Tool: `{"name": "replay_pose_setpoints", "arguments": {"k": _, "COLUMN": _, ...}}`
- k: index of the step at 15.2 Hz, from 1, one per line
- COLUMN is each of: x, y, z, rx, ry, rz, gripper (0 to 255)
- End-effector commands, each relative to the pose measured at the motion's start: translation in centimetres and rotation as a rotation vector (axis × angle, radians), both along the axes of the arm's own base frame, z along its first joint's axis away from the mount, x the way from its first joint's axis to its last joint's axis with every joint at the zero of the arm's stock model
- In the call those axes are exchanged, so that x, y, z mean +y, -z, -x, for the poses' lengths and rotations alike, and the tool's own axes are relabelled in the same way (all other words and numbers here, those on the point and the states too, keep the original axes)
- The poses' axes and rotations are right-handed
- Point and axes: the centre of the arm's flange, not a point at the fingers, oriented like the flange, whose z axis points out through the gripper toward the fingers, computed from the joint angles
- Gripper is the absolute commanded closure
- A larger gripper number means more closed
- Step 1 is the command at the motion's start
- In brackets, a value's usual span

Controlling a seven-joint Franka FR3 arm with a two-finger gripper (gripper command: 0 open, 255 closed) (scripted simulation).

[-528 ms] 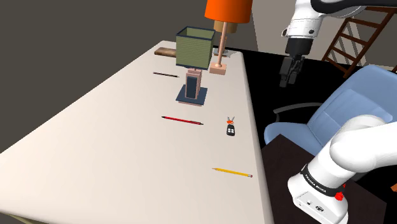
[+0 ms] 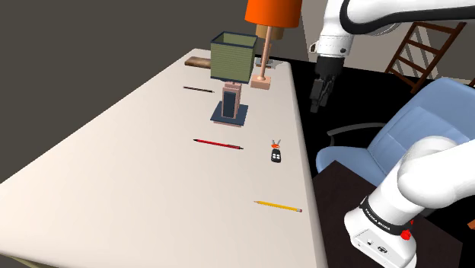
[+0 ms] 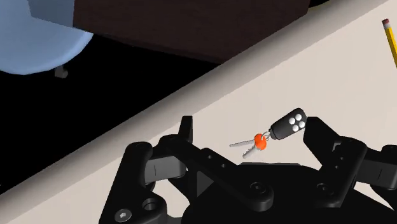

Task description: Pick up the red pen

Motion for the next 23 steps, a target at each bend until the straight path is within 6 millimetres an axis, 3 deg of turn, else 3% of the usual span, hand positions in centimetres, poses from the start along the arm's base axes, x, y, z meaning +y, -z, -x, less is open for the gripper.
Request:
{"name": "replay_pose_setpoints", "arguments": {"k": 1, "x": 2.0, "y": 1.2, "z": -1.6, "rx": -0.016, "ry": -0.049, "rz": 0.002, "gripper": 0}}
{"name": "replay_pose_setpoints", "arguments": {"k": 11, "x": 12.5, "y": 6.9, "z": -7.5, "rx": -0.088, "ry": -0.292, "rz": 0.016, "gripper": 0}}
{"name": "replay_pose_setpoints", "arguments": {"k": 20, "x": 22.8, "y": 11.8, "z": -10.8, "rx": -0.153, "ry": -0.510, "rz": 0.028, "gripper": 0}}
{"name": "replay_pose_setpoints", "arguments": {"k": 23, "x": 22.8, "y": 12.8, "z": -10.8, "rx": -0.153, "ry": -0.511, "rz": 0.028, "gripper": 0}}
